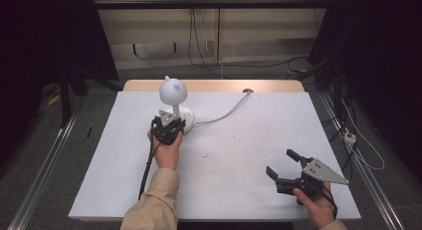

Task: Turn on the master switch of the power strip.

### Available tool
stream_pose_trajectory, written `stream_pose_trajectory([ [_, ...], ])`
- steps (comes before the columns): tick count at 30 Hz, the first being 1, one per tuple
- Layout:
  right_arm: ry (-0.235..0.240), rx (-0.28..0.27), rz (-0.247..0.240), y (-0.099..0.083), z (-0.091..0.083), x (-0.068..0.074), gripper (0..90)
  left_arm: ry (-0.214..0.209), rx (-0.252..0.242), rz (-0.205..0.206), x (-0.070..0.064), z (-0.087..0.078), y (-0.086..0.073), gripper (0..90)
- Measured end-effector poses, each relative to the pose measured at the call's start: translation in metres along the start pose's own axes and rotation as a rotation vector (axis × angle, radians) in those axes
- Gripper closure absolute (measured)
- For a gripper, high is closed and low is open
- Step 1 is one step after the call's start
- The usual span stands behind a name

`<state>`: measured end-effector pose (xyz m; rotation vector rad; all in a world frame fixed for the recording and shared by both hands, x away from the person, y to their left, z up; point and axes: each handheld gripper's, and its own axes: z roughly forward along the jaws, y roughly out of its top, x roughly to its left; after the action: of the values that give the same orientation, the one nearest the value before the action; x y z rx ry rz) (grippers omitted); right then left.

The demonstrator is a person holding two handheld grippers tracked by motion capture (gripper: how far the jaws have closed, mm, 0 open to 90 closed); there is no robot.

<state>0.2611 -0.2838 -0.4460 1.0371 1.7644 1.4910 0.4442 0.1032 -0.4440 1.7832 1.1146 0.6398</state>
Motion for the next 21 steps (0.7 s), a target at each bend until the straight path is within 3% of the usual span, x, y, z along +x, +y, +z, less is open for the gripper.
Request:
stream_pose_trajectory([
  [5, 0.000, 0.000, 0.000, 0.000, 0.000, 0.000, 6.7, 0.013, 0.014, 0.014, 0.000, 0.003, -0.001, 81.6],
  [18, 0.001, -0.002, 0.004, 0.000, -0.001, -0.001, 6.7, 0.021, 0.006, 0.001, 0.001, 0.010, -0.001, 88.6],
  [21, -0.003, -0.003, 0.005, 0.000, -0.001, -0.001, 6.7, 0.029, 0.024, 0.009, 0.001, 0.012, -0.002, 89.7],
])
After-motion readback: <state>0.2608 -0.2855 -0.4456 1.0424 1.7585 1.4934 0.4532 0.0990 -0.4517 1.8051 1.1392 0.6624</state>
